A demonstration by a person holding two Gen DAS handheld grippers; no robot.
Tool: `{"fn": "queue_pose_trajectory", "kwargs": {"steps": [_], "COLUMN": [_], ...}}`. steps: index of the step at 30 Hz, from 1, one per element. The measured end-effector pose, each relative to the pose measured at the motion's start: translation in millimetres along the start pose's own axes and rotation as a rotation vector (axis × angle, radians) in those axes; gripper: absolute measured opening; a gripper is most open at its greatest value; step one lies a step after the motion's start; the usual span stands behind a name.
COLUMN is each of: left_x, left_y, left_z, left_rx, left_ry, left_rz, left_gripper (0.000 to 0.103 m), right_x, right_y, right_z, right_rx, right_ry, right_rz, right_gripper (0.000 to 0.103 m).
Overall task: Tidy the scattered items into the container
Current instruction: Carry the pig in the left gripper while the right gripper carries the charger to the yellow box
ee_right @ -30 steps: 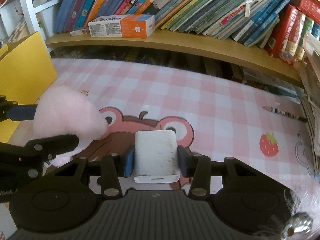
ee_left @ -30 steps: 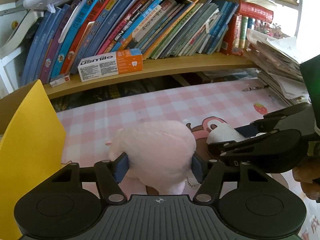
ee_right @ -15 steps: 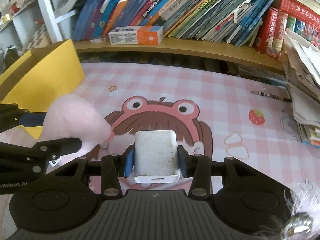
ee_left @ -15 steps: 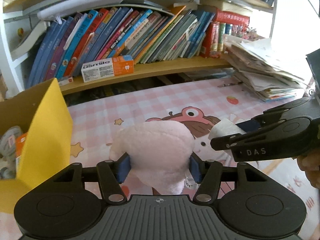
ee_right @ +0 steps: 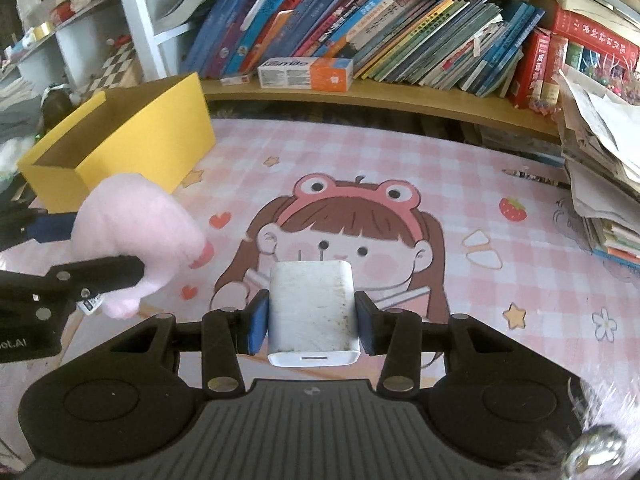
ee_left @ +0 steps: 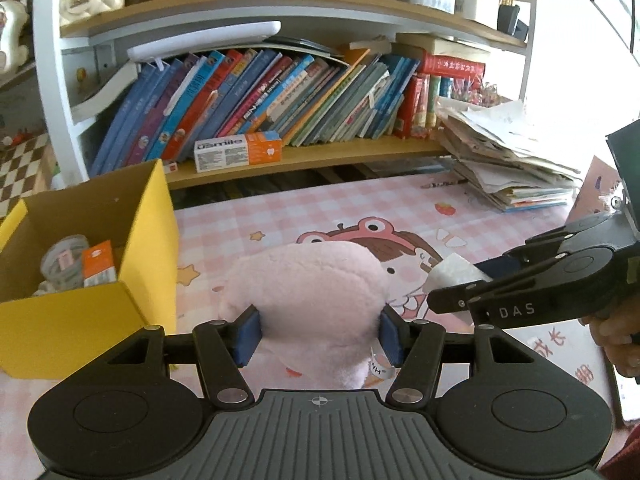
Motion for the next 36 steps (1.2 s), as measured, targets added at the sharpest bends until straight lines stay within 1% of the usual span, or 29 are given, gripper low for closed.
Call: {"fn": "queue_pose_trajectory", "kwargs": {"steps": [5,10,17,29,36], "left_x": [-2.8,-5.2,-16.8,-61.3,-86.6], "left_y": [-13.9,-23.6,-36.6,-68.0,-83.8], "left_z": [-11.9,-21.1,-28.1,-36.5,-42.3], "left_rx": [-0.015,-0.022,-0.017,-0.001,0.005], "left_ry": [-0.014,-0.006,0.014,0.064,0.085], "left_rz": [-0.001,-0.016,-0.060,-0.125,-0.157], "left_gripper": [0.059,0.059,0.059,0.059,0.059], "right_x": [-12.2,-24.5,-43.9,-100.9,-135.9], "right_y": [-6.6,-9.6,-15.9,-20.8,-20.4], "right_z": [-13.7,-26.7,-33.3,-33.4,-31.2], "right_rx": [-0.014,-0.034,-0.036,-0.034,-0.032], "right_ry": [0.004,0.006,0.013,0.036,0.049], "right_rz": [0.000,-0.009,-0.038,-0.091,-0.099], "right_gripper": [0.042,0.042,0.042,0.042,0.042]}}
Point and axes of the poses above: each gripper's, at about its wrist camera, not at the fingertips, and y roughly the way its jaws point, x to its right, z to its top, the point moved 8 cm from there along y, roughly the way its jaws point, and after that the axes turned 2 degrees about x, right-handed, at the moved point
